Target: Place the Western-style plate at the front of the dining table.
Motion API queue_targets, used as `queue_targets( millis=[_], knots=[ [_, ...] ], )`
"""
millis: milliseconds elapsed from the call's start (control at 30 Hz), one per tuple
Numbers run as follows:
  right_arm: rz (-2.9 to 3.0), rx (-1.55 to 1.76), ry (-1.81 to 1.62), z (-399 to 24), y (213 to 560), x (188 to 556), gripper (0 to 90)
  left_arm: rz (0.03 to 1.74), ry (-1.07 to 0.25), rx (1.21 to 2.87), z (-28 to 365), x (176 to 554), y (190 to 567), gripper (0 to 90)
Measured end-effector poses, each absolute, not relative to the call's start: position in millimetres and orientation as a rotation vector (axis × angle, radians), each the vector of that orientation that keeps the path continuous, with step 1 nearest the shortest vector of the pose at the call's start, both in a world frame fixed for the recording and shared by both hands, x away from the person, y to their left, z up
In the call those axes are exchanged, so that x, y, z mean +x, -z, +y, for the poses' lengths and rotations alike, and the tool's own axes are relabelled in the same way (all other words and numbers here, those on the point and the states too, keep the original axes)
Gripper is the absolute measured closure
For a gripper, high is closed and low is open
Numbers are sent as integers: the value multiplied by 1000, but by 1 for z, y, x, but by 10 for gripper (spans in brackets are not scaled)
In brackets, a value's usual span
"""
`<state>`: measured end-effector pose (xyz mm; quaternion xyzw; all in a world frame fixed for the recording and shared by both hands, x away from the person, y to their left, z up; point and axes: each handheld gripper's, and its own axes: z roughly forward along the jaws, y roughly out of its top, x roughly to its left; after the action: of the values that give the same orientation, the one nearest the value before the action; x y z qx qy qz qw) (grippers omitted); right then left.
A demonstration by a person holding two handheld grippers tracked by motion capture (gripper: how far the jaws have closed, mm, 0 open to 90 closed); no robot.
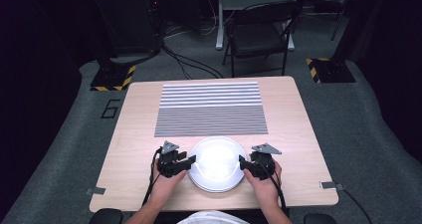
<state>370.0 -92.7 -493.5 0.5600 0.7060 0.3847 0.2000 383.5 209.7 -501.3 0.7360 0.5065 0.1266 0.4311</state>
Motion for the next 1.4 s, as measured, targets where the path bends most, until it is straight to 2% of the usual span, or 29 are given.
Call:
queue_targets(
  millis=[667, 1400],
  knots=[
    [1996, 1609, -1103, -90, 501, 371, 428, 1300, -173, 1768, 213, 388, 503, 488],
    [2032, 1685, -1125, -82, 512, 373, 414, 1269, -172, 1788, 207, 388, 503, 471]
  ],
)
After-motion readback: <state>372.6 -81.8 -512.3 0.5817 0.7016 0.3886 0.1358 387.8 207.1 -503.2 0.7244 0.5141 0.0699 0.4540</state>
